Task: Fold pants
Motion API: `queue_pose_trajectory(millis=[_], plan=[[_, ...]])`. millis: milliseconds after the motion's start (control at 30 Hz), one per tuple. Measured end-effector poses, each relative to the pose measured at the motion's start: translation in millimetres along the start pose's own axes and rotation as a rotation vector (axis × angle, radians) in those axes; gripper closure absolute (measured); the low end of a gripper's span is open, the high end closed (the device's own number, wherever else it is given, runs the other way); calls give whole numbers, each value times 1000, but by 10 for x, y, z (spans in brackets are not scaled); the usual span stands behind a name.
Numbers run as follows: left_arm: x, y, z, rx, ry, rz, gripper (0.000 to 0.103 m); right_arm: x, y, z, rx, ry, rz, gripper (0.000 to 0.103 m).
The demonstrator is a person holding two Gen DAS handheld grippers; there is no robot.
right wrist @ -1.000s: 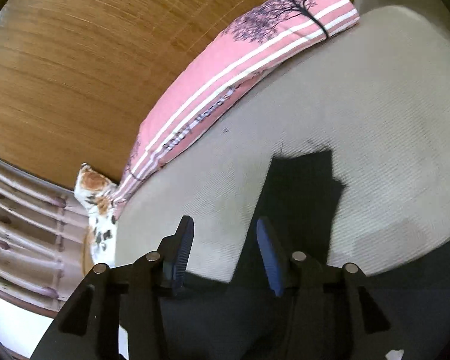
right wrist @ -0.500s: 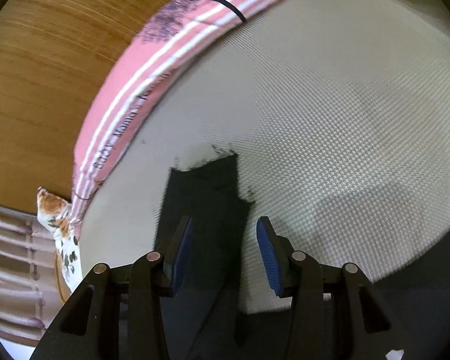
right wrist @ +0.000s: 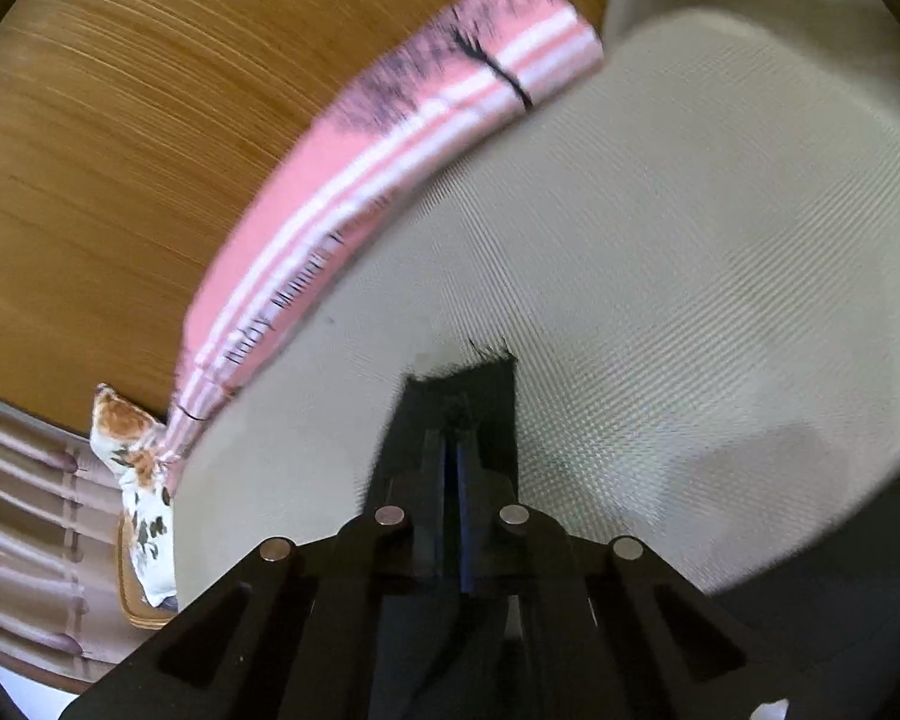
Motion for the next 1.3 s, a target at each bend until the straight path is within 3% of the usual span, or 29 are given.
queue_pose_trajectory(millis=[167, 333, 567, 800, 1000, 1067, 1133, 1233, 1300], plan=[[171, -20, -22, 14, -31, 79, 95, 156, 130, -778, 97, 36, -8, 100], [454, -12, -16, 16, -39, 209, 95, 801, 543, -1480, 189, 154, 68, 100], [611, 118, 132, -19, -97, 352, 93, 1796, 1253, -1561, 122, 306, 235, 101], [661, 143, 93, -29, -86, 395, 93, 1794, 1321, -1761, 175, 331, 207, 101], [682, 180, 171, -55, -79, 417, 89, 2029, 1508, -1578, 96, 384, 212, 98], [655, 172, 142, -65, -49, 391, 85, 2009, 1426, -1670, 101, 388, 226, 88], [635, 146, 93, -72, -10, 359, 84, 1927, 1252, -1769, 139, 367, 195, 86], [582, 54, -54, -39, 43, 315, 82, 1694, 934, -1729, 132, 282, 118, 86], [474, -44, -146, 5, 36, 279, 80, 1532, 759, -1612, 106, 228, 65, 85]])
Point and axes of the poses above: each gripper's, at about its wrist camera, not at the fingertips, and z roughly the way its jaws point, x to its right, y to its underside, the point moved 9 cm from there along z, roughly the way its jaws point, and after that the axes turned 4 degrees about z, right-handed, at the moved point
